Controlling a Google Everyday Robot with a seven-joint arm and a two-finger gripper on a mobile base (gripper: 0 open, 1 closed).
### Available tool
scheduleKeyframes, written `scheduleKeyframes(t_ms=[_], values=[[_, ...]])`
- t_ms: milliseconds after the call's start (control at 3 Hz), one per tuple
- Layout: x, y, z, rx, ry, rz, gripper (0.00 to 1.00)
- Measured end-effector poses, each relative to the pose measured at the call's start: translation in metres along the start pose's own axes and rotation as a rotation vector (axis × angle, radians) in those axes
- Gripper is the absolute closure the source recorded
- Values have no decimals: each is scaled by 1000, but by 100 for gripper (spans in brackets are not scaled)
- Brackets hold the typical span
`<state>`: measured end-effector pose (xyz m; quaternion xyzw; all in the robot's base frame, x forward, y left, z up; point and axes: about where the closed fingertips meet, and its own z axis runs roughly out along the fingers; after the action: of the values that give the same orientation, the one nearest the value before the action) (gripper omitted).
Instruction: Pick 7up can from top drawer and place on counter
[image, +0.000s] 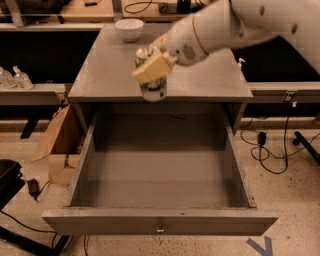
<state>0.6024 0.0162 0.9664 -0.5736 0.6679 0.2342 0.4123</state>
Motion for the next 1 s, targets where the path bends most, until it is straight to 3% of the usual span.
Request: scheduleKeyframes(t_ms=[333, 667, 1000], values=[[-49, -44, 7, 25, 4, 82, 100], [-83, -92, 18, 90, -34, 129, 100], [-95, -137, 25, 172, -95, 150, 100]])
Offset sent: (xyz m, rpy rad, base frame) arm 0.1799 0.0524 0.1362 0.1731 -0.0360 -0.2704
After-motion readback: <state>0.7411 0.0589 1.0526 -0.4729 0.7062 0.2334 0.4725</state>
